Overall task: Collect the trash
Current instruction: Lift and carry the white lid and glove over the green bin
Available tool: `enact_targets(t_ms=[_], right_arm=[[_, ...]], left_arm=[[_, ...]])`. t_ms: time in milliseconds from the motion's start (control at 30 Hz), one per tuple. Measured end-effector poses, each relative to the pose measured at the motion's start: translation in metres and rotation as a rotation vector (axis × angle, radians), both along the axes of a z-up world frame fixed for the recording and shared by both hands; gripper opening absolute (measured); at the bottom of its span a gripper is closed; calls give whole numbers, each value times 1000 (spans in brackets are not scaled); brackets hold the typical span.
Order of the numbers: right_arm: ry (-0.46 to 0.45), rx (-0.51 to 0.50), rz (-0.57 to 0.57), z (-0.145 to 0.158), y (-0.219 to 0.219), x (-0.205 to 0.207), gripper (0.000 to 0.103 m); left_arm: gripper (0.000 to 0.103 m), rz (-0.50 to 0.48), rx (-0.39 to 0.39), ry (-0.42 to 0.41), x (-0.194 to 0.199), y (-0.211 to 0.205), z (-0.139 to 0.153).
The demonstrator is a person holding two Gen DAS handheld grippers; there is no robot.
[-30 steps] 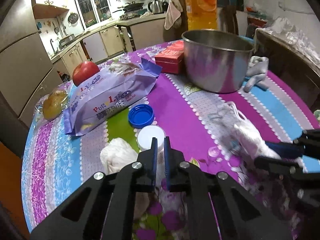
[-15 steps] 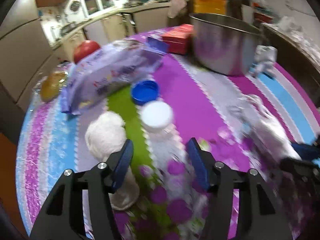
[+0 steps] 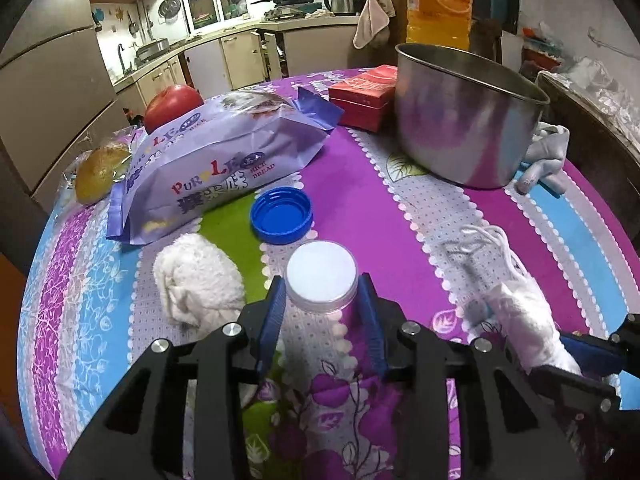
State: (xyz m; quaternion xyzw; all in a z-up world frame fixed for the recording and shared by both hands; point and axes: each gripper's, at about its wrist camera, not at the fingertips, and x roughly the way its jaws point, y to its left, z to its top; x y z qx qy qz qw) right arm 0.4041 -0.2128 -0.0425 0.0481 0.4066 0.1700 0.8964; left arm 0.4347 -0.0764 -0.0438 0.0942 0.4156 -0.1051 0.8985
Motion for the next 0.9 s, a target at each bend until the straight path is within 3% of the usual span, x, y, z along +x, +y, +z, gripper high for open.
enact_targets(t_ms=[133, 333, 633, 900], right_arm=[[-37, -16, -19, 7, -3, -7, 19], [-147, -32, -61, 38, -15, -41, 19], [-364, -65, -172, 87, -42, -127, 19], [-479, -99, -225, 115, -58, -201, 20]], left_arm=[[35, 0, -1, -46, -16, -3, 10], [35, -10, -40, -169, -67, -7, 49], [35, 42, -105, -338, -149, -13, 101], [35, 65, -166, -447, -213, -31, 124]])
